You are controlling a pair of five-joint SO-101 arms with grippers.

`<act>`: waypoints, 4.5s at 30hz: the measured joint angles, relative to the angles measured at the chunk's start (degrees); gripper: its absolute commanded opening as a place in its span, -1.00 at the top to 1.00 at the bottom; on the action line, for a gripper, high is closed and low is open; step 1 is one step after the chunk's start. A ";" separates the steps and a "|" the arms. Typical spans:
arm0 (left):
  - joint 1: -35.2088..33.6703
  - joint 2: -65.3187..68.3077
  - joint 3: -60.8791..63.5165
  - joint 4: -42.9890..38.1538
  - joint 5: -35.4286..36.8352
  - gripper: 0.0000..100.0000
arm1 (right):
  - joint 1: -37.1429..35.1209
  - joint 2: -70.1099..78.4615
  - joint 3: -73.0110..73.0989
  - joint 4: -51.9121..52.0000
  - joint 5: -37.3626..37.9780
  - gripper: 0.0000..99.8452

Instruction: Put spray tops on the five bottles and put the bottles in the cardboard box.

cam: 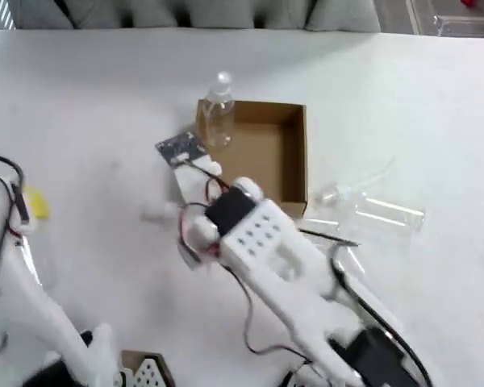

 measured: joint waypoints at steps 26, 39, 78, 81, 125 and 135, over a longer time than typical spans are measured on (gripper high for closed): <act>53.19 -29.63 7.03 -5.54 16.88 0.96 | 38.07 -57.76 -0.18 -13.54 7.65 0.97; 55.21 -53.36 38.15 -28.84 16.88 0.96 | 38.51 -61.01 -0.18 -29.89 -10.02 0.97; 60.48 -73.85 76.57 -55.82 9.58 0.96 | 15.56 -54.95 29.98 -69.36 7.21 0.97; 59.34 -73.85 77.89 -58.20 9.58 0.96 | 16.79 -55.12 29.98 -69.36 7.21 0.97; 58.81 -73.85 77.98 -59.25 9.58 0.96 | 9.85 -54.15 42.99 -65.05 7.38 0.50; 58.81 -73.85 77.98 -59.25 9.58 0.96 | 10.11 -54.24 23.38 -49.67 1.76 0.98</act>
